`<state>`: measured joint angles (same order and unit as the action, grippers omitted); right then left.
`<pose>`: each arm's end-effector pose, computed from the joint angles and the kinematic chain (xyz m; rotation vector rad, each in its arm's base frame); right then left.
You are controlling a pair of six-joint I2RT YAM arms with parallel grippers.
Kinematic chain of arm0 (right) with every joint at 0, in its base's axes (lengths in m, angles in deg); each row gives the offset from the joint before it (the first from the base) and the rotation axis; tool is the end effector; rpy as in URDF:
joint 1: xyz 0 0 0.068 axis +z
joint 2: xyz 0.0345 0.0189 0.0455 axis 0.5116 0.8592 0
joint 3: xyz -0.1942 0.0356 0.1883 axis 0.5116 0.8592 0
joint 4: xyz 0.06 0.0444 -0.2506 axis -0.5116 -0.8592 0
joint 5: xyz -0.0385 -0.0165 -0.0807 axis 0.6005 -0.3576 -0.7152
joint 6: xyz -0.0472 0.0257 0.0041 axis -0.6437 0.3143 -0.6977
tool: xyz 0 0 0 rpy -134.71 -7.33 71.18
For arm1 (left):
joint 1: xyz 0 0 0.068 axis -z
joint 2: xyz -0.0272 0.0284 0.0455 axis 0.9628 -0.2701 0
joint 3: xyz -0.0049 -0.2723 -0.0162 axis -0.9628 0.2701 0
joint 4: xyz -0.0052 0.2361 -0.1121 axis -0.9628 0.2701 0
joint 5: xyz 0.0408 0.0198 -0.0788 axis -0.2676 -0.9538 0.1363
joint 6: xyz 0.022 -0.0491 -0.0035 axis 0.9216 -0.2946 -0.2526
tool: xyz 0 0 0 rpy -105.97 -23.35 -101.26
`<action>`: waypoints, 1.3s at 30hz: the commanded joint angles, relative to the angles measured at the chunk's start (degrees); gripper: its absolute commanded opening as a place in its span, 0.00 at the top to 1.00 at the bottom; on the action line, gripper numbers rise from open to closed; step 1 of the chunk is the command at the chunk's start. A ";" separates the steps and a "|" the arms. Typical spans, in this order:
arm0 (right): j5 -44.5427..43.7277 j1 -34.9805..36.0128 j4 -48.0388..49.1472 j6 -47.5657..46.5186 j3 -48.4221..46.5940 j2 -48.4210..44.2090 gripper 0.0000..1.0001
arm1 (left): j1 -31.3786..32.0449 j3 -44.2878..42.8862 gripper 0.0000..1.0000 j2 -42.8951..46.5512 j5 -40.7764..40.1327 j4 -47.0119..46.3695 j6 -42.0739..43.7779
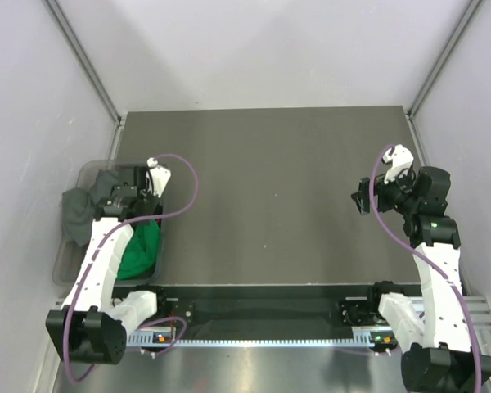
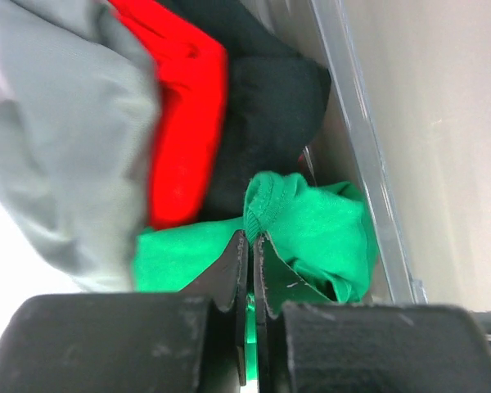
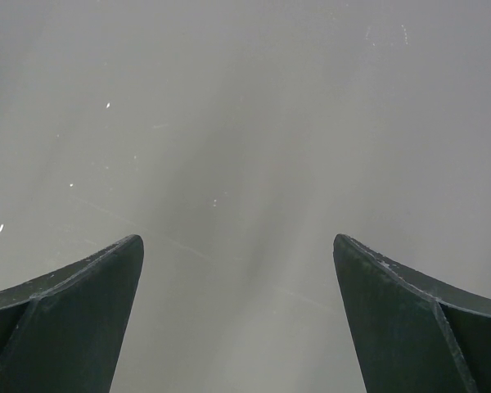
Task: Fold and stack the t-shirts
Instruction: Grab the tshirt from the pile, then move the tshirt to the center of the board
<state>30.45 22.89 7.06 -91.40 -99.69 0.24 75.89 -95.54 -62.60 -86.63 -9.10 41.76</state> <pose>0.1711 -0.0072 0.3207 -0.4074 1.9862 0.2398 0.1963 0.0016 0.2787 0.5280 2.5141 0.4158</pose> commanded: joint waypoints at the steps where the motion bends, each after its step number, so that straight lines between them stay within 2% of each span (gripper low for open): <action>1: 0.02 0.23 1.16 -0.57 -1.14 -0.65 0.00 | -0.24 -9.47 1.00 1.15 2.33 -0.07 -0.36; 4: -1.12 0.23 1.51 0.48 -2.28 0.40 0.00 | -0.16 -22.90 1.00 -0.69 6.54 4.58 -0.10; 5: -1.56 0.23 1.51 0.92 -2.55 0.67 0.00 | -0.16 -30.51 1.00 -2.44 8.30 5.64 0.08; 7: -1.82 0.23 1.43 1.36 -3.42 1.46 0.00 | -0.07 -38.19 1.00 -4.29 11.12 8.37 0.96; 8: -2.08 0.23 1.25 1.53 -3.78 1.72 0.00 | 0.02 -45.45 1.00 -6.30 17.75 9.33 1.39; 10: -2.26 0.23 0.38 2.06 -4.91 2.77 0.00 | 0.37 -52.35 1.00 -9.47 23.32 11.35 1.84; 11: -2.35 0.23 -0.15 2.41 -5.53 3.21 0.00 | 0.72 -58.30 1.00 -10.27 29.36 11.63 1.84; 14: -2.35 0.23 -0.94 2.41 -7.38 3.84 0.00 | 1.51 -67.55 1.00 -13.78 39.40 11.19 -0.52; 15: -2.35 0.23 -0.95 2.41 -8.08 3.40 0.00 | 1.69 -69.15 1.00 -14.40 45.35 10.23 -2.10; 18: -1.39 0.23 -2.17 1.63 -9.66 2.69 0.00 | 3.00 -70.84 1.00 -16.43 54.69 2.95 -10.88; 21: -0.77 0.23 -4.02 -0.04 -11.60 1.99 0.00 | 7.12 -67.25 1.00 -17.57 59.46 -5.23 -20.09; 25: -2.34 0.15 -8.49 -3.99 -15.38 1.73 0.00 | 17.92 -59.09 1.00 -20.37 60.70 -10.25 -24.70; 27: -3.93 0.23 -9.90 -6.54 -16.52 1.20 0.00 | 20.66 -56.70 1.00 -21.78 59.83 -10.96 -24.62; 31: -4.02 0.15 -14.21 -8.22 -20.03 0.23 0.00 | 30.68 -53.88 1.00 -27.58 49.21 -9.82 -19.26; 36: -1.83 0.15 -16.85 -8.48 -22.58 -0.56 0.00 | 37.80 -60.98 1.00 -39.08 44.27 -10.78 -18.99; 39: -0.60 -0.03 -18.17 -8.66 -22.50 -1.17 0.00 | 40.18 -71.16 1.00 -51.71 43.92 -10.96 -19.96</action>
<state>27.80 22.87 -9.07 -98.85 -120.04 0.11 114.69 -158.29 -107.82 -40.79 -14.57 22.15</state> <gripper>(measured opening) 0.996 0.024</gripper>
